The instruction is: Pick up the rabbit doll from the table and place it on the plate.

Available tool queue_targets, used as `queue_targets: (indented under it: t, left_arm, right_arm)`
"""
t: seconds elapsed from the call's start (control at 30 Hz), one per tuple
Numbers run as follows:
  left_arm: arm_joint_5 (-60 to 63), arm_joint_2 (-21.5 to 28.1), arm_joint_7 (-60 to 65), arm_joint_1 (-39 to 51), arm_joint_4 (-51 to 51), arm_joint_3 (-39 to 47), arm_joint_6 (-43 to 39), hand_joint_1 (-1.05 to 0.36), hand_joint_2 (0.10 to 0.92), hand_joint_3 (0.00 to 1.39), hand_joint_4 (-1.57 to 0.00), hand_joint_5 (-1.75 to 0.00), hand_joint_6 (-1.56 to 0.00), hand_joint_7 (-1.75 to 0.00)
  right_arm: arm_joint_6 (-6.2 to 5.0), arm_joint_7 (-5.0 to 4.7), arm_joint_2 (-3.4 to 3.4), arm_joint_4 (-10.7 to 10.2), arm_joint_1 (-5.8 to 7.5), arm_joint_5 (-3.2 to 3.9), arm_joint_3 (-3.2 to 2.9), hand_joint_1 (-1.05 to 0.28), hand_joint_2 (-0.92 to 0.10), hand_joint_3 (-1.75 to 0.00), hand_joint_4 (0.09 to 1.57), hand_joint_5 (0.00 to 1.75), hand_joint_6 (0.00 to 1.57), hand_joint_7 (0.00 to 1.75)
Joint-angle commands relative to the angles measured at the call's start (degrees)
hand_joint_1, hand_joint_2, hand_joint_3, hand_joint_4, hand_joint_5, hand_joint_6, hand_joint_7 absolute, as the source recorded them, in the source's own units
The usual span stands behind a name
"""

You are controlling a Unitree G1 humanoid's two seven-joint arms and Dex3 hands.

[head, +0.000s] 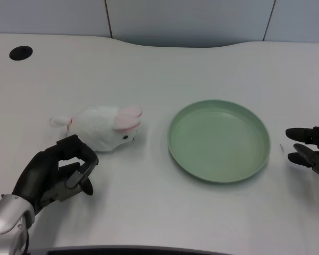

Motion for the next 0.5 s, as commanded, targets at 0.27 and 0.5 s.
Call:
queue_targets:
  t: [0.27, 0.5]
  left_arm:
    - [7.3, 3.5, 4.6, -1.8, -4.3, -0.2, -11.0, -0.44, 0.921, 0.54, -0.53, -1.75, -0.37, -1.58]
    - [30.3, 12.8, 15.4, -10.6, -1.3, -7.0, -17.3, -0.48, 0.921, 0.29, -0.48, -0.95, -0.58, -0.48]
  right_arm:
    - [1.11, -1.05, 0.18, -2.2, 1.32, -0.32, 0.10, -0.43, -0.92, -0.18, 1.04, 0.00, 0.95, 0.01]
    - [1.09, -1.59, 0.60, -2.1, 1.23, -0.79, 0.35, -0.43, -0.92, -0.20, 1.03, 0.00, 0.94, 0.00]
